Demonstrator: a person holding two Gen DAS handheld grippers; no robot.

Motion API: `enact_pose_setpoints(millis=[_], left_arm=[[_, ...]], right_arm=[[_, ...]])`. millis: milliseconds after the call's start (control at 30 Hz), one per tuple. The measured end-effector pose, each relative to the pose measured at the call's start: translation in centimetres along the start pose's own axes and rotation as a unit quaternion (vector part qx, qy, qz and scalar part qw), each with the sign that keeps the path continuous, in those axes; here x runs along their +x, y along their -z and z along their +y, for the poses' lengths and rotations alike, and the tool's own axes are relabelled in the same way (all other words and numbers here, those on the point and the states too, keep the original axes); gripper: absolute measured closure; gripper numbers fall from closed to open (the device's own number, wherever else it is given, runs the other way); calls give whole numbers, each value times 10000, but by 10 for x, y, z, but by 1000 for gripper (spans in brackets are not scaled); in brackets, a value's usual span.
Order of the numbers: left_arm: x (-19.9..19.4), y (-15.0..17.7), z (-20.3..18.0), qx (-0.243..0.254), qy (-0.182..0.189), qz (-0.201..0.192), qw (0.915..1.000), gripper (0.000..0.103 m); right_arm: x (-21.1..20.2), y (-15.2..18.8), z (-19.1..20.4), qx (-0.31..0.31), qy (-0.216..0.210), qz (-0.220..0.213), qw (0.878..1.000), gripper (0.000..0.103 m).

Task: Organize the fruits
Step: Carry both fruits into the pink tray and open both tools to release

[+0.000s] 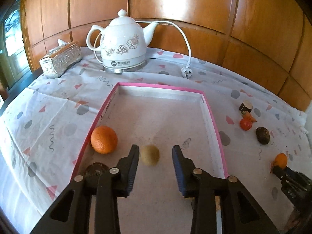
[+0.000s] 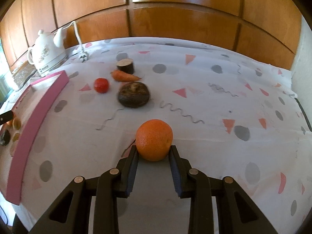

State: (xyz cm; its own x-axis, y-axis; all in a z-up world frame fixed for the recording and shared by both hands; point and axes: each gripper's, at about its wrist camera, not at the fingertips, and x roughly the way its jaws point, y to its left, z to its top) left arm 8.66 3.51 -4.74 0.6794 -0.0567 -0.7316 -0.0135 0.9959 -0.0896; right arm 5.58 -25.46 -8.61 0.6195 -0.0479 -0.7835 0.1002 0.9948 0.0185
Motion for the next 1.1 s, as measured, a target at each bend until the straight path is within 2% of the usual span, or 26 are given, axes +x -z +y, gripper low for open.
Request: enact_pose_setpoints(millis=[133, 233, 400, 567, 867, 1100], left_arm=[[-7, 1, 5, -60, 58, -24, 10000, 59], [-11, 4, 7, -82, 83, -45, 9999, 59], [-20, 6, 13, -114, 82, -132, 9998, 57], [-34, 5, 20, -157, 62, -311, 9994, 53], [-49, 6, 29, -260, 31, -501, 9984, 52], [-54, 6, 29, -256, 41, -562, 9981, 52]], right_arm=[[-9, -9, 21, -148, -327, -59, 9993, 71], [-15, -19, 43, -353, -628, -105, 9973, 71], [-22, -38, 87, -694, -1260, -111, 9895, 71], [-21, -52, 131, -983, -1707, -53, 9804, 71], [-13, -63, 178, -1220, -2028, 15, 9716, 69], [-19, -59, 174, -1081, -2021, -42, 9734, 66]])
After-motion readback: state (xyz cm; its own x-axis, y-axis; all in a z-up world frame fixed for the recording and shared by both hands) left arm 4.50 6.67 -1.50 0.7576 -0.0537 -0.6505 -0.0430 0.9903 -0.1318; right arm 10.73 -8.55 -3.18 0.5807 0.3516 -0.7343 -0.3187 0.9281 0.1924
